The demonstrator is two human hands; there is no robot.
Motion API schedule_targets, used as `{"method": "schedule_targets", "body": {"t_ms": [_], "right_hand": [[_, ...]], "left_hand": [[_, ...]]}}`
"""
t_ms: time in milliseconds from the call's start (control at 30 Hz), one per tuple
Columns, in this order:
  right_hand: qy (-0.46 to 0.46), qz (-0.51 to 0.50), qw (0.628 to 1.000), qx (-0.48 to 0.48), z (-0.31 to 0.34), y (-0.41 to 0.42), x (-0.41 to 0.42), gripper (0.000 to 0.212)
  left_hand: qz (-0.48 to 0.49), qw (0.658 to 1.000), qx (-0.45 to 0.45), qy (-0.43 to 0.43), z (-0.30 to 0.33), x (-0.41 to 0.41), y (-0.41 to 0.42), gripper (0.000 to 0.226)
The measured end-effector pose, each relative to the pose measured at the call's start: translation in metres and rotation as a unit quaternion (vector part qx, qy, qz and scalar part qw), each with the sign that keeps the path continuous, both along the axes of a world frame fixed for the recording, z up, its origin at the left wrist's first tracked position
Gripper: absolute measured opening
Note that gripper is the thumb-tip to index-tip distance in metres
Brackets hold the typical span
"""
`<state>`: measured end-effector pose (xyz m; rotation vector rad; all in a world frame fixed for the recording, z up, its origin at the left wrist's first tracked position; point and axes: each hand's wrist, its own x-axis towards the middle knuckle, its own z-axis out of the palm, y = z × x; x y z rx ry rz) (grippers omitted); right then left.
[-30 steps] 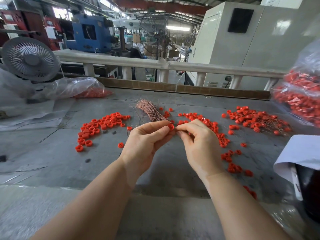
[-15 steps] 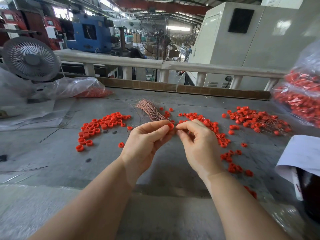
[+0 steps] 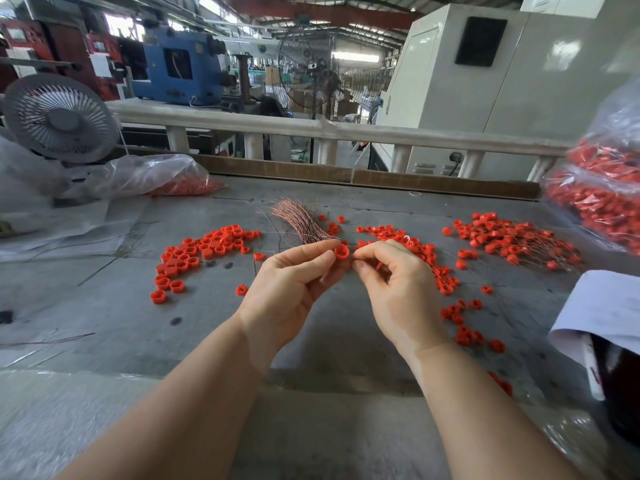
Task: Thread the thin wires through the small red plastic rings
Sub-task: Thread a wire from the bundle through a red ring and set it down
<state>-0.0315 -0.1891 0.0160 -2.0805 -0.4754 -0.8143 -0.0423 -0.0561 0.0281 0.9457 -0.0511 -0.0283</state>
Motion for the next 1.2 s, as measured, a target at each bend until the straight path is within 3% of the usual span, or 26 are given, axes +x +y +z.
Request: {"method": "schedule_targets", "body": {"t_ms": [767, 933, 1200], "right_hand": [[0.0, 0.008, 1.0, 0.003, -0.0013, -0.0005, 0.0029, 0.009], [-0.006, 0.021, 1.0, 0.005, -0.001, -0.0001, 0.003, 0.013], [0.043, 0.028, 0.998, -0.024, -0.0014, 0.0003, 0.0012, 0.015]], "left_hand": [[-0.069, 0.996, -0.05, 0.033, 0.0004, 0.0006, 0.0008, 0.023], [-0.071, 0.992, -0.095, 0.036, -0.0001, 0.001, 0.0003, 0.021], [-0.076, 0.988, -0.123, 0.047, 0.0016, 0.0019, 0.0017, 0.021]]}}
